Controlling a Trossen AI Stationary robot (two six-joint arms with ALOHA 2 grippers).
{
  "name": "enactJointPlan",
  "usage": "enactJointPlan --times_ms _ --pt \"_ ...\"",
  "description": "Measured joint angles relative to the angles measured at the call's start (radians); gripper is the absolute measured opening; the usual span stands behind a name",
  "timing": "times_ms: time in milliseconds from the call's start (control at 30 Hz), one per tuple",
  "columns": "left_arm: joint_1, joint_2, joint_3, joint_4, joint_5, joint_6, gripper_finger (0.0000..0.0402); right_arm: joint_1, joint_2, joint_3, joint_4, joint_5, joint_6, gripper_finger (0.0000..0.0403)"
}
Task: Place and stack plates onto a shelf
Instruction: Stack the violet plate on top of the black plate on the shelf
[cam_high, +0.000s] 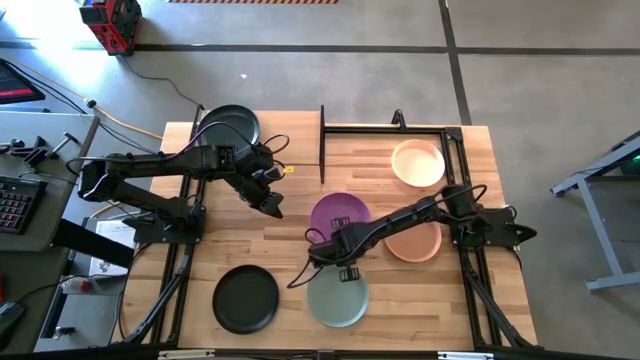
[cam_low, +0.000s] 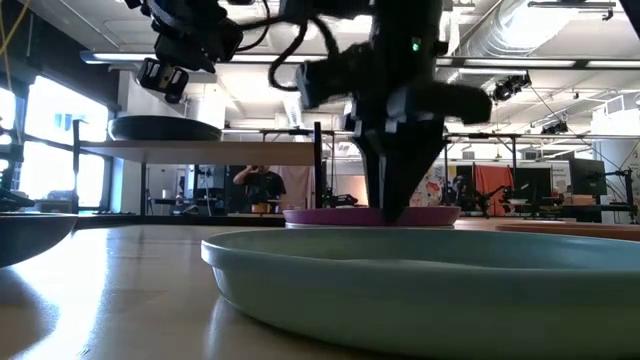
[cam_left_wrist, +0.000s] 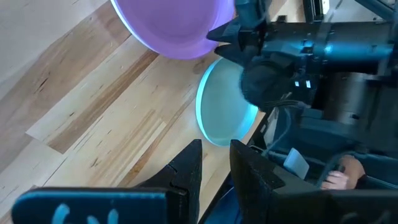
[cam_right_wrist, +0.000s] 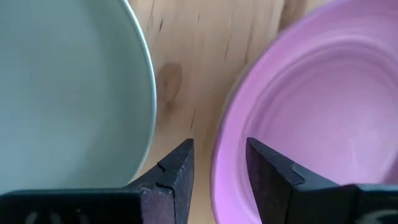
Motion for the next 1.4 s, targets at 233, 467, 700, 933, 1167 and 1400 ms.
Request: enactJointPlan --times_ms 233,467,700,933,1167,1400 --pt "0.001 0.000 0.000 -0.009 -0.001 0.006 0.0071 -0.004 0.020 0.000 0.008 0.014 0.002 0.0121" --pt "0.001 0.000 0.000 -0.011 -0.003 0.017 0.0071 -0.006 0.018 0.000 -0.003 0.010 -0.003 0.0077" --pt "0.001 0.000 0.000 -0.011 -0.003 0.017 0.0071 -0.007 0.018 0.000 -0.017 -0.009 -0.008 0.0018" --pt "0.001 0.000 0.000 -0.011 -0.004 0.017 0.0071 -0.008 0.017 0.000 -0.038 -0.034 -0.008 0.0002" --pt "0.001 0.000 0.000 -0.010 -0.004 0.016 0.0071 -0.008 -0.005 0.000 -0.050 -0.036 -0.006 0.0000" --pt "0.001 0.000 0.000 -0.011 -0.004 0.017 0.0071 -0.008 -0.053 0.001 -0.064 -0.009 0.019 0.0000"
